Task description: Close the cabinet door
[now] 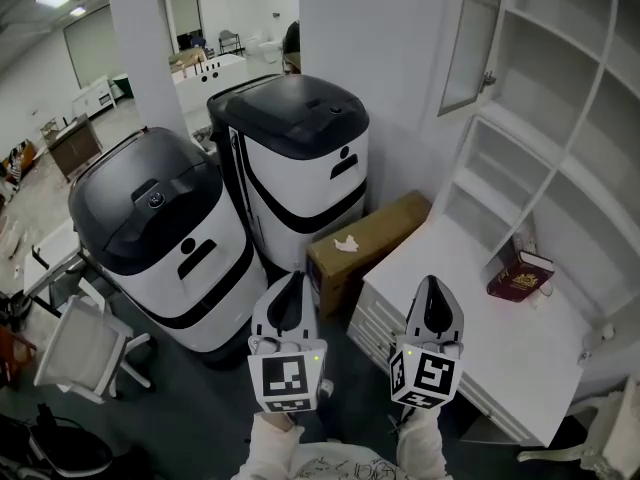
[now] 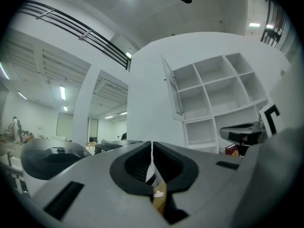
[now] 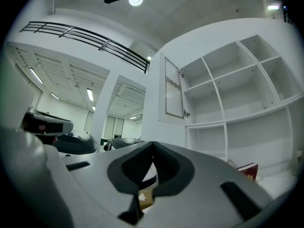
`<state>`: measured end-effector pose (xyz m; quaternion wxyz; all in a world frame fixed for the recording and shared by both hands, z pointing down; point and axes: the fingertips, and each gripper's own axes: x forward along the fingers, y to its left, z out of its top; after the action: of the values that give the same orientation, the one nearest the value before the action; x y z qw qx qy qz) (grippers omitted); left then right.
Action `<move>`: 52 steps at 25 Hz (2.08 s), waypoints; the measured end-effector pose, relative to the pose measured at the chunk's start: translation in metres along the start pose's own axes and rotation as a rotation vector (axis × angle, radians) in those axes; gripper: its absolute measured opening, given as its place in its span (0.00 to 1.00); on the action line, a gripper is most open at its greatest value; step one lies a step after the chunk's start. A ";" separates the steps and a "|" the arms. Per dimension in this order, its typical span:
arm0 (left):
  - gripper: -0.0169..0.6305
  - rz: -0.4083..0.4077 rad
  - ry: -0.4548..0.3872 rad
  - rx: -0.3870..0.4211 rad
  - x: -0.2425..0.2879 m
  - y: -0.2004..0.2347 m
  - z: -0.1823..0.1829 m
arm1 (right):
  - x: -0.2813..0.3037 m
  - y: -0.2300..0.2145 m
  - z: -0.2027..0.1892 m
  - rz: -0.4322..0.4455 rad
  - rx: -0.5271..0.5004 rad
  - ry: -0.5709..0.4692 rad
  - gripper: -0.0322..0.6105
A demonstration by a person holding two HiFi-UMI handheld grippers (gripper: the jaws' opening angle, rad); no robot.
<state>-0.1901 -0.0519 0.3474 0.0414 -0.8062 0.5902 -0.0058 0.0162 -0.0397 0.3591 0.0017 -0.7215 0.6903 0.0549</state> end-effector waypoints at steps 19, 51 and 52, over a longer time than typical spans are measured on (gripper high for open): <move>0.05 -0.164 -0.043 -0.011 0.174 0.027 0.011 | 0.149 -0.011 0.020 -0.148 -0.047 -0.042 0.05; 0.05 -0.266 -0.069 -0.029 0.281 0.014 0.009 | 0.254 -0.021 0.058 -0.223 -0.156 -0.152 0.18; 0.05 -0.265 -0.067 -0.026 0.282 0.013 0.009 | 0.256 -0.021 0.059 -0.222 -0.155 -0.153 0.19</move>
<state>-0.1168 -0.3240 0.3266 0.0494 -0.8772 0.4769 0.0235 0.0429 -0.2888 0.2782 0.0045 -0.7850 0.5978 0.1623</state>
